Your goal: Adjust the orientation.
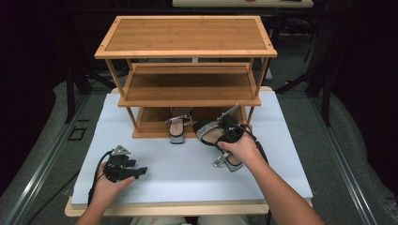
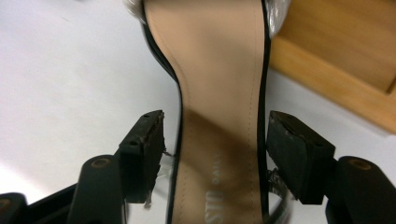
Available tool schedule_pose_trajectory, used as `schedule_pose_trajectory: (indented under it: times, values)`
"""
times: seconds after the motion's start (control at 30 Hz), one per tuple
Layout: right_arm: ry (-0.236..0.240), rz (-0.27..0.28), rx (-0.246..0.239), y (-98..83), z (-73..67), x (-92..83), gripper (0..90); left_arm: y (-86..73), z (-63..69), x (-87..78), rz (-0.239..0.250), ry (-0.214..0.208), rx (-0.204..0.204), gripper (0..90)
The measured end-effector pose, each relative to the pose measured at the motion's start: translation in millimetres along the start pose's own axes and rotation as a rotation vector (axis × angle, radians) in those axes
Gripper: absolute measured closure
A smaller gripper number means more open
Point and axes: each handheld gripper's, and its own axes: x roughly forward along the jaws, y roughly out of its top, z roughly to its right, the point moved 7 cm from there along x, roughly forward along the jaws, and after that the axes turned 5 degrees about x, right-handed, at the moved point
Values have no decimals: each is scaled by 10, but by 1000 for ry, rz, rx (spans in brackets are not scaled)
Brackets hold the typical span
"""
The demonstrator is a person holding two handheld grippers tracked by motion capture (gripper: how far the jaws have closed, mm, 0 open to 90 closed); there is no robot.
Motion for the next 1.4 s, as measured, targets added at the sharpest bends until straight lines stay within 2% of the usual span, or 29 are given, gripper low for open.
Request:
schedule_pose_trajectory:
  times: [0.13, 0.2, 0.23, 0.27, 0.37, 0.47, 0.5, 0.53, 0.57, 0.6, 0.67, 0.7, 0.77, 0.87, 0.9, 1.0, 1.03, 1.17, 1.2, 1.3, 1.4]
  values:
    - [34, 69, -56, 6, -110, -232, 374, 0, 0, 1, 1, 1, -3, 361]
    - [47, 91, -86, -3, -140, -364, 377, -1, 1, -1, -1, 1, 2, 361]
    - [58, 97, -108, -27, -137, -484, 379, -1, 1, -1, -1, 2, 2, 361]
    - [58, 97, -108, -27, -137, -484, 379, -2, 1, -2, -2, 2, 3, 361]
    - [33, 115, -146, -87, -30, -618, 401, -3, 1, -2, 2, 2, -3, 361]
    - [46, 135, -134, -193, 119, -703, 423, -3, 0, -2, 3, 1, -6, 361]
    - [48, 135, -137, -298, 217, -704, 434, -3, 0, -4, 1, 0, -7, 361]
    - [48, 135, -137, -298, 217, -704, 434, -3, 0, -4, 1, 0, -7, 361]
    - [48, 126, -143, -362, 264, -687, 436, -3, 0, -3, 1, 1, -8, 361]
    - [55, 105, -182, -523, 325, -610, 436, -2, 1, -1, 2, 4, -9, 360]
    - [55, 100, -192, -575, 346, -582, 435, -1, 2, 0, 2, 4, -11, 361]
    - [67, 100, -204, -706, 373, -506, 428, 1, 0, 2, 3, 6, -12, 361]
    - [102, 98, -215, -827, 371, -425, 413, 2, -2, 2, 4, 6, -14, 360]
    - [119, 99, -237, -927, 360, -347, 405, 3, -3, 3, 5, 6, -16, 360]
    - [135, 95, -240, -1003, 348, -269, 390, 2, -3, 1, 4, 4, -17, 361]
    - [130, 101, -249, -1039, 344, -199, 372, 2, -5, 1, 6, 4, -18, 360]
    - [115, 102, -252, -1045, 351, -169, 371, 2, -5, 1, 6, 4, -18, 360]
    - [126, 122, -256, -1010, 318, -18, 372, 2, -6, 2, 8, 3, -20, 361]
    - [110, 119, -260, -998, 324, 4, 375, 1, -7, 1, 7, 2, -21, 360]
    - [122, 129, -248, -971, 314, 44, 396, 0, -8, 0, 8, 1, -22, 361]
    - [112, 130, -248, -953, 289, 61, 416, -1, -9, -3, 6, -4, -20, 361]
